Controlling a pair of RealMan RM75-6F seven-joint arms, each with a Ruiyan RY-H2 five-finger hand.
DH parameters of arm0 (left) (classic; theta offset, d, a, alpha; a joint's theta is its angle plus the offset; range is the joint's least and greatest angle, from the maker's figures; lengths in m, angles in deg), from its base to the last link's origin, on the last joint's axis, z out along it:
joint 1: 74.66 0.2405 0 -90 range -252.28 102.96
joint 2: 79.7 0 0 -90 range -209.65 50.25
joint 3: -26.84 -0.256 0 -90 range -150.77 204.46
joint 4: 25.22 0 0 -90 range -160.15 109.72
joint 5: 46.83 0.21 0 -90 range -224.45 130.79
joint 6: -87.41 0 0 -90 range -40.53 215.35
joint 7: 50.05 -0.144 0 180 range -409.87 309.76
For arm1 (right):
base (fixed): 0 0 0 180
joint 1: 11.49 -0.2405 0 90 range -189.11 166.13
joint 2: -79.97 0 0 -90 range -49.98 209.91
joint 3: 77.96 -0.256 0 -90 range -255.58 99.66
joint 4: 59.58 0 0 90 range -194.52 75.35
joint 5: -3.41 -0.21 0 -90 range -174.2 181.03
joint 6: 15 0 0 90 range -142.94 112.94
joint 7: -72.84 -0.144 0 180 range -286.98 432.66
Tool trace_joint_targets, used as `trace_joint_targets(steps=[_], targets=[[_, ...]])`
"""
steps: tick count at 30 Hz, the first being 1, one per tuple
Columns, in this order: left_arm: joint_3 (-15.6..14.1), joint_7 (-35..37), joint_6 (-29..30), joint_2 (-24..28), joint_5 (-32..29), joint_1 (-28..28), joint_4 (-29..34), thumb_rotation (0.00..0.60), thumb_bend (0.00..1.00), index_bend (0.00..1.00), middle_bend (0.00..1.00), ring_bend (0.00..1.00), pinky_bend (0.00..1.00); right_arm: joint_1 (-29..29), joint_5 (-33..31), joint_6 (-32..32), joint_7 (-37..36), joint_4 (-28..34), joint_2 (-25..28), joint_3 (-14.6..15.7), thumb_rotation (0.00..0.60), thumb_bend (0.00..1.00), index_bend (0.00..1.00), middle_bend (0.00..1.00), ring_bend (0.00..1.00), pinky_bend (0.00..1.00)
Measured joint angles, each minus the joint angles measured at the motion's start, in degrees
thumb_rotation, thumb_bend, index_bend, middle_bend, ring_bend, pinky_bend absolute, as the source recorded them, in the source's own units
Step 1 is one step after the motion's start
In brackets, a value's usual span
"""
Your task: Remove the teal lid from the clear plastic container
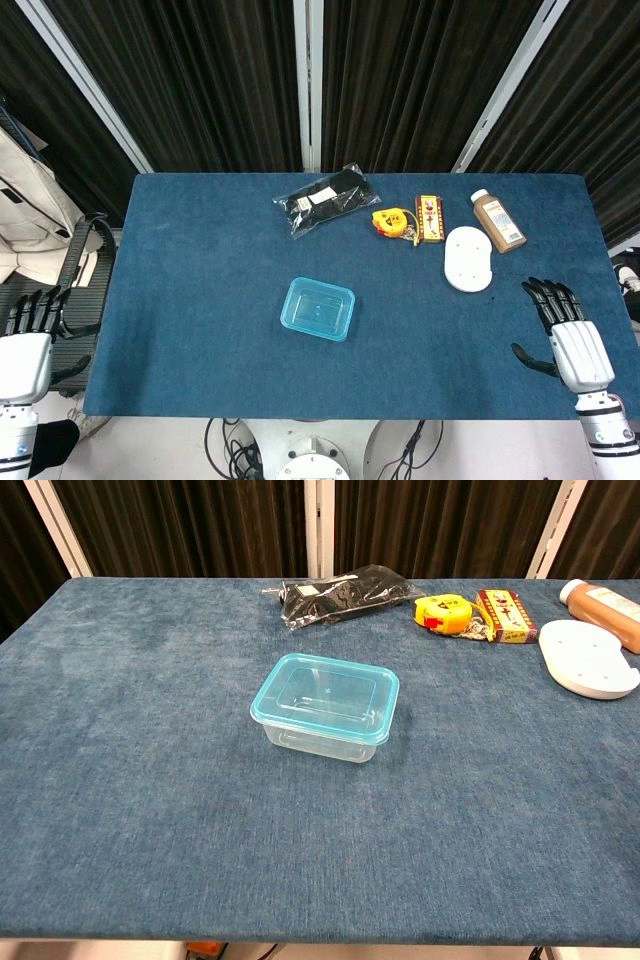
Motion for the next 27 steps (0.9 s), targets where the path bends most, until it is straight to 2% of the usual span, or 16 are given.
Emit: trace_joint_targets(steps=[9, 15, 21, 27], targets=[[1.92, -2.48, -3.03, 0.22, -0.40, 0.71, 2.28, 0.600, 0.00, 0.09, 0.05, 0.00, 0.00, -0.39, -0.42, 1.44, -0.17, -0.82, -1.53, -0.99, 0.600, 0.16, 0.00, 0.04, 0.00, 0.00], [2.75, -2.86, -3.75, 0.28, 1.18, 0.72, 2.84, 0.600, 0.00, 0.09, 0.05, 0.00, 0.00, -2.77, 0.64, 4.11, 0.08, -0.95, -2.59, -1.77, 0.600, 0.16, 0.00, 0.03, 0.00, 0.00], [3.54, -3.10, -4.78, 0.18, 3.01, 0.39, 3.06, 0.600, 0.00, 0.09, 0.05, 0.00, 0.00, -8.63, 1.00, 11.45, 2.13, -1.74, -6.64, -3.61, 0.600, 0.14, 0.00, 0.00, 0.00, 0.00], [4.07, -3.72, -6.55, 0.45, 3.96, -0.17, 3.70, 0.600, 0.00, 0.08, 0.05, 0.00, 0.00, -17.07, -0.29, 21.04, 3.96, -5.95, -15.65, -6.64, 0.600, 0.08, 0.00, 0.00, 0.00, 0.00]])
